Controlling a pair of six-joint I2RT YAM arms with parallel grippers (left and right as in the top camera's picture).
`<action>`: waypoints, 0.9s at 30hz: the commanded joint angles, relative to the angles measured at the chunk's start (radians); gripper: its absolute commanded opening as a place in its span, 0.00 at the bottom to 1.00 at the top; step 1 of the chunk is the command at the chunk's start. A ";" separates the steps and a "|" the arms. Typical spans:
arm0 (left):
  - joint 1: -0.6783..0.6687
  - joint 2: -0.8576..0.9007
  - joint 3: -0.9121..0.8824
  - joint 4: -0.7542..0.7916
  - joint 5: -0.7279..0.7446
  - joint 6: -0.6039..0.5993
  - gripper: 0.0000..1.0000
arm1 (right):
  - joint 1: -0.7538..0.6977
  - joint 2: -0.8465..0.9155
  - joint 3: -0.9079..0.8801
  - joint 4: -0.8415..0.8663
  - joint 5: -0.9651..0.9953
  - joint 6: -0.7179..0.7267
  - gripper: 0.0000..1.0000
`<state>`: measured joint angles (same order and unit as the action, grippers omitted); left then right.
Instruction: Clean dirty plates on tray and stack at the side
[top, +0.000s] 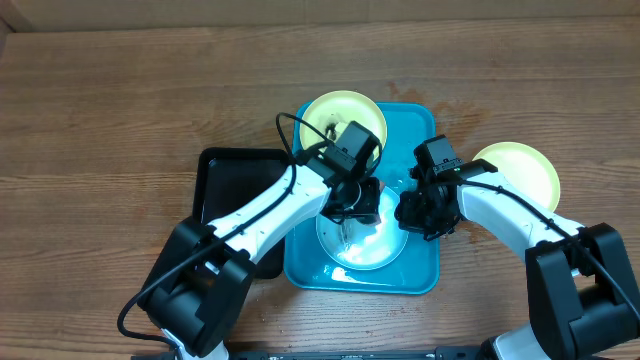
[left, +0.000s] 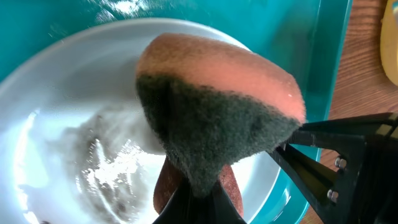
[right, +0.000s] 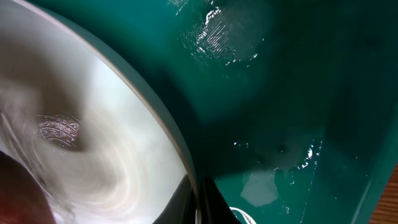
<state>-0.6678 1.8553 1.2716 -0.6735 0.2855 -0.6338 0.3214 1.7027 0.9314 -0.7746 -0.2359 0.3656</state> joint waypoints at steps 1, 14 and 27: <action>0.008 0.032 -0.003 0.002 -0.004 -0.057 0.04 | -0.002 0.010 0.017 0.006 0.035 0.027 0.04; 0.132 0.194 0.135 -0.363 -0.217 -0.020 0.04 | -0.002 0.010 0.017 -0.001 0.036 0.027 0.04; 0.056 0.267 0.170 -0.232 0.058 0.118 0.04 | -0.002 0.010 0.017 -0.001 0.036 0.027 0.04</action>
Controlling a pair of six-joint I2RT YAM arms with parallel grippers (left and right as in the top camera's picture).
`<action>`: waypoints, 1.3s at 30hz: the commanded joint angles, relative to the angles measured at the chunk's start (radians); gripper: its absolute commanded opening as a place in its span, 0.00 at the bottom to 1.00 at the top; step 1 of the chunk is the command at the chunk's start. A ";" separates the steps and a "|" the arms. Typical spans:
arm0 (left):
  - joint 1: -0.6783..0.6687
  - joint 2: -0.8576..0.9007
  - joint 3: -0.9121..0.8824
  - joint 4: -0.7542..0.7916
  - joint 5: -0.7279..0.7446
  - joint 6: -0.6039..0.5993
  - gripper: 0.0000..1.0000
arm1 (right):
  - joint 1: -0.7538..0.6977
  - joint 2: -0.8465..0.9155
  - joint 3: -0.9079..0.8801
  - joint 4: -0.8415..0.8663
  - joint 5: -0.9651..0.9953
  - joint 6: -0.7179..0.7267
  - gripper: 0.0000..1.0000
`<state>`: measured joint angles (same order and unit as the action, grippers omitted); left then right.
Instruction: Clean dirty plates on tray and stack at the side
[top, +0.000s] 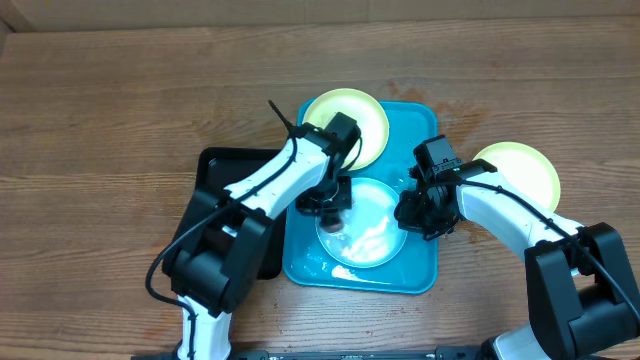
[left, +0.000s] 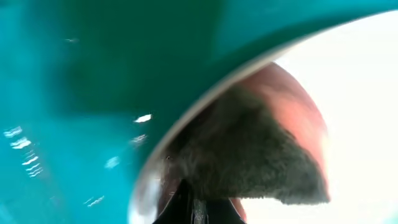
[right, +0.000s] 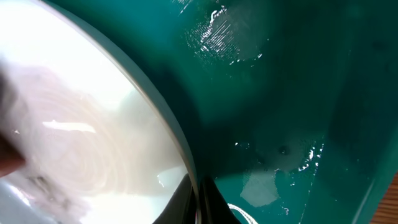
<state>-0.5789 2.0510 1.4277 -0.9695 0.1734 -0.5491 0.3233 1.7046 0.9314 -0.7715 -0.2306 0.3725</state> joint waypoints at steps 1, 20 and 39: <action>-0.043 0.089 0.014 0.086 0.242 0.034 0.04 | -0.004 0.008 0.017 -0.004 0.031 0.021 0.04; -0.100 0.138 0.016 0.024 0.370 -0.002 0.04 | -0.004 0.008 0.017 -0.004 0.031 0.021 0.04; -0.049 0.073 0.029 -0.215 -0.471 -0.068 0.04 | -0.004 0.008 0.017 -0.019 0.031 0.016 0.04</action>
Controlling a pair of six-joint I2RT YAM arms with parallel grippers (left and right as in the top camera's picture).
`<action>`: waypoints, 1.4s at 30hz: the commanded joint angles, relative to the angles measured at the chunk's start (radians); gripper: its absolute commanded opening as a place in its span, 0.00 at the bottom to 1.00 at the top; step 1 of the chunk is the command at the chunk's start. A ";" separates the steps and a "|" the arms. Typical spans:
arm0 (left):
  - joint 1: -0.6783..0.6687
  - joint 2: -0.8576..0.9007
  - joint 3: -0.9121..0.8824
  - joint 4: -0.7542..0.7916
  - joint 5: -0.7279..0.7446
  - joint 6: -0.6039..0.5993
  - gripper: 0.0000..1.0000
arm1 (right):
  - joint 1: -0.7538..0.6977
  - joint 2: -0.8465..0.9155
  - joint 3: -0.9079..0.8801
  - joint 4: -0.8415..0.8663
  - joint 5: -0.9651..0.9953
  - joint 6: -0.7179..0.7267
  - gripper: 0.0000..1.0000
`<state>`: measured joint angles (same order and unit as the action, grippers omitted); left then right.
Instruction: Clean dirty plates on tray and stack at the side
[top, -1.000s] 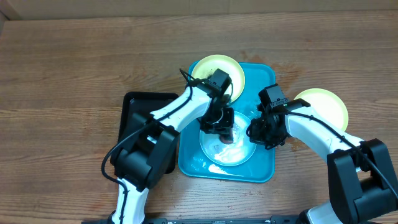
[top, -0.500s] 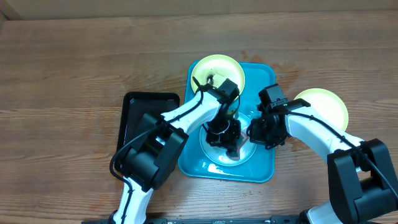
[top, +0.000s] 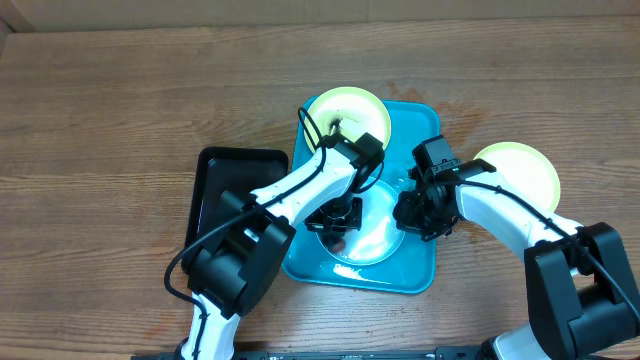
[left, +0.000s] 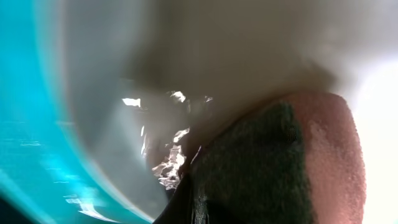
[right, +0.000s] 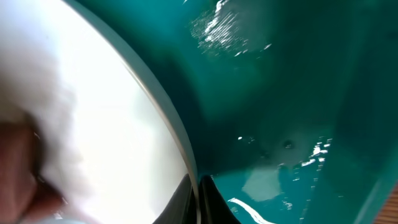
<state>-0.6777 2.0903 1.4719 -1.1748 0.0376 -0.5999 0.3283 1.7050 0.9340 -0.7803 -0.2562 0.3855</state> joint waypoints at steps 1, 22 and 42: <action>0.061 0.034 -0.008 -0.019 -0.341 -0.017 0.04 | -0.009 0.007 0.014 -0.012 0.056 0.000 0.04; 0.084 0.051 -0.039 0.388 0.490 0.075 0.04 | 0.002 0.007 0.014 -0.014 0.060 -0.083 0.04; 0.003 0.115 -0.051 0.619 0.800 0.008 0.04 | 0.031 0.007 0.014 -0.006 0.061 -0.087 0.04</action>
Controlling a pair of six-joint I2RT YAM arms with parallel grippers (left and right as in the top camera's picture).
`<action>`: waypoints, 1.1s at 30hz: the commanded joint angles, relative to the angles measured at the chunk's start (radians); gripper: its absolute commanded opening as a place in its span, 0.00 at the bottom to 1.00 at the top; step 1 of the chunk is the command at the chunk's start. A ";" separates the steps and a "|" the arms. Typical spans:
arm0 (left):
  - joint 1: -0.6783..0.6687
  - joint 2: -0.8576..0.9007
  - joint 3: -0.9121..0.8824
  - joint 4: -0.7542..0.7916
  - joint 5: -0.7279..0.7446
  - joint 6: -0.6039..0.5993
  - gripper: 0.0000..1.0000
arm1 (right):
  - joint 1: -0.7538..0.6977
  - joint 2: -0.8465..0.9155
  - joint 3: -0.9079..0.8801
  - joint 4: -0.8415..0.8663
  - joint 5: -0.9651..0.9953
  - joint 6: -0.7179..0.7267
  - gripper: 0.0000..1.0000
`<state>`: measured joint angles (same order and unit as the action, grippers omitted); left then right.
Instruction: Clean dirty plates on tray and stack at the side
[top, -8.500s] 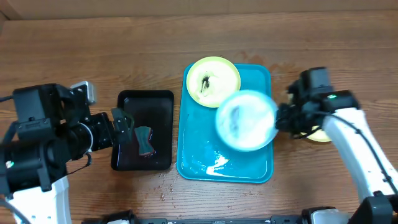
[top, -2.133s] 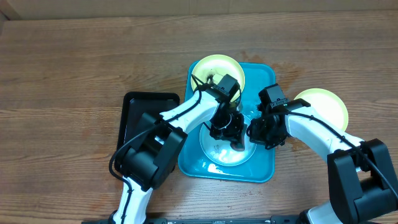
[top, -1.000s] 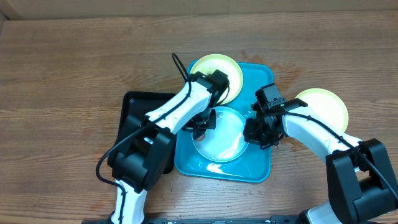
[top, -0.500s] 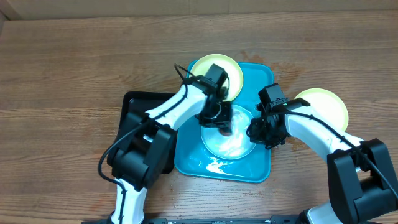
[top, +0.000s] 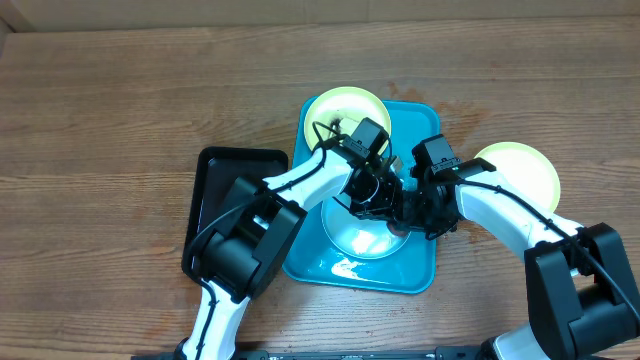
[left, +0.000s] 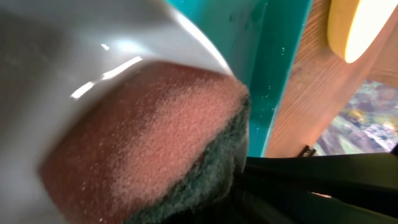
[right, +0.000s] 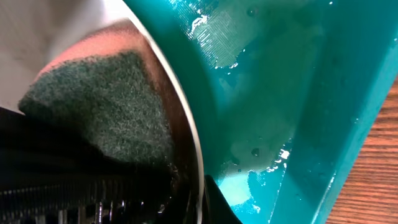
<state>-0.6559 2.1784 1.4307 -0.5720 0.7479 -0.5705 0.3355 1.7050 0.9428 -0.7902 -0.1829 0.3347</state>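
A white plate (top: 358, 236) lies in the teal tray (top: 420, 272), wet and glossy. My left gripper (top: 372, 192) is shut on a pink sponge with a dark green scrub face (left: 143, 130). The sponge (right: 99, 106) presses on the plate's right part, close to the rim (right: 188, 118). My right gripper (top: 416, 214) is shut on that right rim, one finger (right: 214, 199) under it. A pale yellow plate (top: 340, 108) sits at the tray's back. Another yellow plate (top: 522, 170) rests on the table to the right.
A black tray (top: 212, 190) lies on the wooden table left of the teal tray. Puddles of water (right: 261, 162) stand on the teal tray's floor. The two grippers are nearly touching over the plate's right edge.
My left gripper has moved with the sponge from the plate's left-middle to its right edge, beside the right gripper. The right gripper still grips the rim in the same place.
The sponge was first on the middle of the white plate. Then it was at the plate's left rim, then on the left-middle, and now it is at the right edge. All the while my right gripper held the plate's right rim.
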 joint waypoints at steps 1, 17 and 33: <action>-0.018 0.027 -0.010 0.016 0.087 -0.021 0.05 | 0.024 0.007 0.006 0.003 -0.013 -0.036 0.04; 0.129 0.011 0.088 -0.394 -0.601 -0.039 0.04 | 0.024 0.008 0.006 0.003 -0.013 -0.036 0.04; 0.134 0.009 0.112 -0.699 -0.912 -0.036 0.04 | 0.023 0.007 0.006 0.003 -0.010 -0.009 0.04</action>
<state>-0.5522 2.1540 1.5753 -1.2301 0.0360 -0.5961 0.3691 1.7107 0.9428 -0.7712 -0.2447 0.3149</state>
